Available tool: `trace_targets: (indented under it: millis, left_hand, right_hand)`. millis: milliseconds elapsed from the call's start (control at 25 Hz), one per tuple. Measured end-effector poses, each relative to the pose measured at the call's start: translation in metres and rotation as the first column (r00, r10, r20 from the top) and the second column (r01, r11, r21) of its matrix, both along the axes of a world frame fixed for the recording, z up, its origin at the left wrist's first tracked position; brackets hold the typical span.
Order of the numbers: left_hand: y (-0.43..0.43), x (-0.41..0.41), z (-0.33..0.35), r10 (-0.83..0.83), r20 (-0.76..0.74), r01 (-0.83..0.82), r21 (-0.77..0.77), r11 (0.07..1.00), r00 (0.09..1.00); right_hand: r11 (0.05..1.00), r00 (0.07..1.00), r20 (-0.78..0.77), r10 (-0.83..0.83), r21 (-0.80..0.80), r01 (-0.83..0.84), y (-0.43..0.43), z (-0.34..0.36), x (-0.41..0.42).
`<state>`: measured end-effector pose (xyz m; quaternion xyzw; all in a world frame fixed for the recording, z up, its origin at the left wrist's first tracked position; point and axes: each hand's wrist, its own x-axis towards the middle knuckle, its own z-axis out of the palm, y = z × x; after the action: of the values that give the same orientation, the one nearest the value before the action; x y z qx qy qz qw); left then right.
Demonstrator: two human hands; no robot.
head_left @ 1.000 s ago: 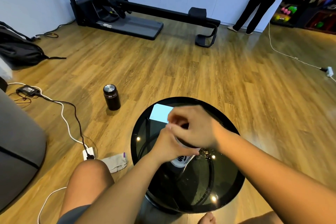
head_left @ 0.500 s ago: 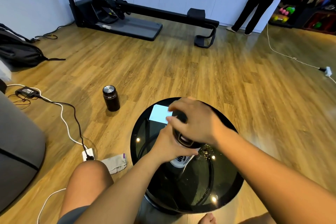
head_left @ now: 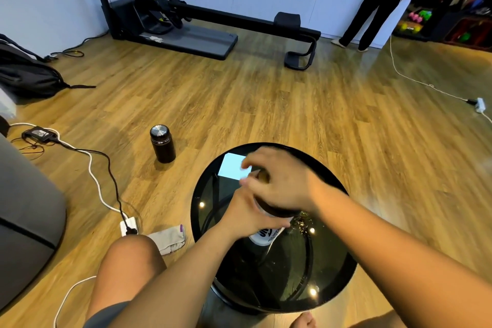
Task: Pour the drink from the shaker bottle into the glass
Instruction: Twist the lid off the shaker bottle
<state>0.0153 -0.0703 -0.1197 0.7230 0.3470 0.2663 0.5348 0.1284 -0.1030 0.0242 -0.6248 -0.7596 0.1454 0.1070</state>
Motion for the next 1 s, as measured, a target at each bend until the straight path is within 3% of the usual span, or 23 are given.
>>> trace_targets:
  millis: [80,120,160,240,320,400,440,480,560,640,720,800,880,960,1000]
  left_hand:
    - [0.000,0.001,0.005,0.035,-0.042,-0.034,0.010,0.999,0.999]
    - [0.001,0.001,0.004,0.036,-0.050,-0.035,0.008,0.999,0.998]
    - [0.001,0.001,0.003,0.033,-0.050,-0.032,0.013,0.999,0.998]
    - [0.001,0.000,0.001,0.021,-0.050,-0.020,0.029,0.999,0.999]
    - [0.001,0.001,0.000,-0.005,-0.052,0.006,0.022,1.000,0.999]
    - [0.001,0.001,0.000,-0.012,-0.027,0.012,0.007,1.000,1.000]
    - [0.002,0.001,0.000,-0.003,-0.032,0.003,0.006,1.000,0.999]
    - [0.002,0.001,0.000,0.012,-0.051,-0.012,0.005,1.000,0.999]
    - [0.001,0.000,0.002,0.036,-0.073,-0.036,0.003,0.999,0.997]
    - [0.002,0.001,0.002,0.028,-0.076,-0.027,0.014,1.000,0.997]
    - [0.001,0.001,0.002,0.006,-0.085,-0.005,0.011,1.000,0.996]
    - [0.001,0.001,0.001,0.008,-0.068,-0.008,0.005,1.000,0.998]
    - [0.001,0.001,0.002,0.027,-0.057,-0.027,0.011,1.000,0.998]
    - [0.001,0.000,0.003,0.039,-0.052,-0.039,0.007,0.999,0.998]
    - [0.000,0.000,0.003,0.038,-0.048,-0.038,0.003,0.999,0.998]
  right_hand:
    - [0.959,0.903,0.335,-0.270,0.013,0.282,0.005,0.005,0.017]
    - [0.929,0.849,0.412,-0.330,-0.015,0.369,0.005,0.004,0.021]
    - [0.924,0.845,0.426,-0.323,-0.052,0.379,0.004,0.002,0.020]
    - [0.982,0.941,0.308,-0.141,-0.075,0.172,0.000,-0.002,0.008]
    - [0.994,0.995,0.041,0.092,-0.068,-0.089,-0.007,-0.002,-0.002]
    - [0.993,0.978,-0.172,0.116,-0.014,-0.120,-0.007,0.003,0.000]
    - [0.999,0.986,-0.164,0.038,0.021,-0.035,-0.003,0.003,0.004]
    - [0.994,0.996,-0.025,-0.089,0.061,0.090,0.000,0.002,0.010]
    - [0.945,0.883,0.350,-0.311,0.013,0.327,0.004,-0.004,0.017]
    - [0.947,0.897,0.348,-0.272,-0.070,0.314,0.003,-0.009,0.010]
    - [0.997,0.974,0.223,-0.038,-0.060,0.052,-0.003,-0.010,-0.002]
    - [0.990,0.993,0.083,0.083,-0.117,-0.073,-0.005,-0.002,0.004]
    - [0.997,0.999,0.032,-0.031,-0.064,0.033,-0.001,0.005,0.016]
    - [0.970,0.931,0.273,-0.244,0.055,0.238,0.001,0.003,0.024]
    - [0.947,0.873,0.378,-0.310,0.037,0.320,0.002,-0.001,0.025]
